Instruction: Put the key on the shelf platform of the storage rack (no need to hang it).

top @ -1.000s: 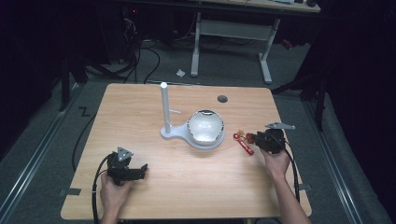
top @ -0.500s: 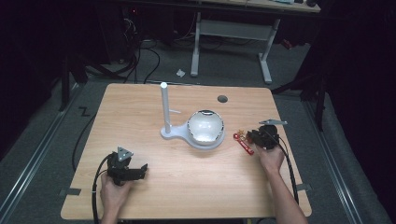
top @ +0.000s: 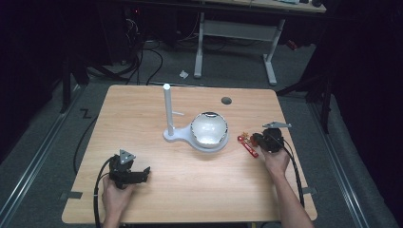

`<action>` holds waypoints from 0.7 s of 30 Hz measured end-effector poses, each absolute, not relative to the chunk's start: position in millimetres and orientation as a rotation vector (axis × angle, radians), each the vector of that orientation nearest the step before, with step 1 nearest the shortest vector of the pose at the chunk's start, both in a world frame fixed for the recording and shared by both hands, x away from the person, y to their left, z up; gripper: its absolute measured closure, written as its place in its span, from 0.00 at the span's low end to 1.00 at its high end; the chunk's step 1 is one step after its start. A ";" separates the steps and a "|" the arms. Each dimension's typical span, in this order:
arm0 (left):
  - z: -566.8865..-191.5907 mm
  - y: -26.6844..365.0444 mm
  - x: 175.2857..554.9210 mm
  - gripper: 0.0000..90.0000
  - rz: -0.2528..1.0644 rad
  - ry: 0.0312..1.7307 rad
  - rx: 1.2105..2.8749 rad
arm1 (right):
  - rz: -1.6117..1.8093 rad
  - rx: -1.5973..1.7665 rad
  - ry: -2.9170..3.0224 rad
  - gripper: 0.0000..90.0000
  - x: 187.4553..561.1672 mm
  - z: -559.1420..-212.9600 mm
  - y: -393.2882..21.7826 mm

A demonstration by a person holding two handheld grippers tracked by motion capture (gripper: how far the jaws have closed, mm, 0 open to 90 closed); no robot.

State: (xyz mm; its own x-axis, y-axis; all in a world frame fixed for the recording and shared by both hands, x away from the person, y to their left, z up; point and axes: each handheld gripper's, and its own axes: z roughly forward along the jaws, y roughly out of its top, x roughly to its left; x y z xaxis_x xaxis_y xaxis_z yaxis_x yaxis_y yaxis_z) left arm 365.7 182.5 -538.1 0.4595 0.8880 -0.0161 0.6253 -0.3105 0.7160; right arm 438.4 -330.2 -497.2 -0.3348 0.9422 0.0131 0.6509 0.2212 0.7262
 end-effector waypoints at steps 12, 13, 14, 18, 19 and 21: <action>-538.1 182.5 365.7 0.08 0.509 1.256 2.049 | 0.986 1.451 2.062 0.96 428.0 -479.3 -334.6; -538.1 182.5 365.7 0.08 0.510 1.256 2.048 | 1.014 1.444 2.058 0.96 425.7 -474.6 -335.9; -538.1 182.5 365.7 0.08 0.510 1.256 2.048 | 1.014 1.444 2.058 0.96 425.7 -474.6 -335.9; -538.0 182.6 365.7 0.08 0.508 1.256 2.050 | 1.052 1.446 2.055 0.96 421.3 -467.4 -340.7; -538.0 182.5 365.7 0.08 0.508 1.256 2.049 | 1.063 1.448 2.055 0.96 419.7 -465.2 -341.8; -538.0 182.6 365.7 0.08 0.508 1.255 2.050 | 1.088 1.450 2.051 0.96 416.4 -460.2 -343.9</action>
State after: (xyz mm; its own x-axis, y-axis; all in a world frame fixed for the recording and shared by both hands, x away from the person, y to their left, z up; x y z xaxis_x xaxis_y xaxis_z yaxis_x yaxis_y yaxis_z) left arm 365.7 182.6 -538.0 0.4608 0.8874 -0.0169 0.6258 -0.3113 0.7152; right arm 416.4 -343.9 -460.2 -0.3806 0.9182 0.1095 0.6056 0.1581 0.7799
